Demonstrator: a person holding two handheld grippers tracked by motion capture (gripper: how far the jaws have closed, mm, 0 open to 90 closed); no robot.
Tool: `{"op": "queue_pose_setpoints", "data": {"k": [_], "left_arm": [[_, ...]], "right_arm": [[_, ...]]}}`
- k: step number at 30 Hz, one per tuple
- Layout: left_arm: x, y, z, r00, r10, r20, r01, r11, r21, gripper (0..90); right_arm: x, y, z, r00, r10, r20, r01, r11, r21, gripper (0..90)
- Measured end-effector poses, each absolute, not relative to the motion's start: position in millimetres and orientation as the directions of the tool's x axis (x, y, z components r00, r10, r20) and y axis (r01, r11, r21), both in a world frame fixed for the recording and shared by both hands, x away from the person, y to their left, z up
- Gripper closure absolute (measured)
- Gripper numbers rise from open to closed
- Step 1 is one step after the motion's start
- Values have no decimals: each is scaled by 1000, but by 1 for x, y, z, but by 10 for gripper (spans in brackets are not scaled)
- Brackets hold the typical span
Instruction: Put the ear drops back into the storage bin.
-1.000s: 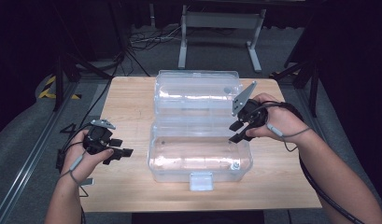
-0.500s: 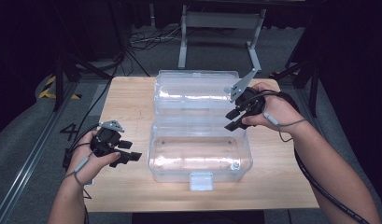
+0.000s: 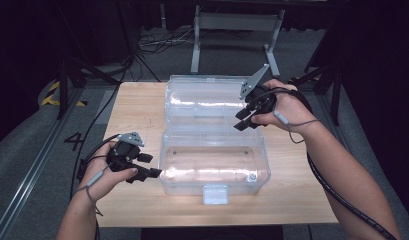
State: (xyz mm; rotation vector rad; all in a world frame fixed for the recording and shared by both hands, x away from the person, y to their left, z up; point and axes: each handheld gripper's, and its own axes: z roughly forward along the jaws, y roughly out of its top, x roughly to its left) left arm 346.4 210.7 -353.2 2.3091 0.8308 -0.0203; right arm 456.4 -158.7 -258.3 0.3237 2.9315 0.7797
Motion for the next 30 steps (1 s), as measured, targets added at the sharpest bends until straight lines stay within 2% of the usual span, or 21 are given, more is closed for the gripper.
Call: {"op": "queue_pose_setpoints", "data": {"k": [19, 30], "left_arm": [[339, 156, -361, 887, 428, -174, 447, -696, 563, 350], [339, 139, -369, 906, 405, -122, 411, -773, 483, 368]], "right_arm": [[458, -163, -254, -972, 233, -22, 188, 836, 515, 576], [460, -163, -255, -973, 230, -22, 185, 830, 527, 576]]}}
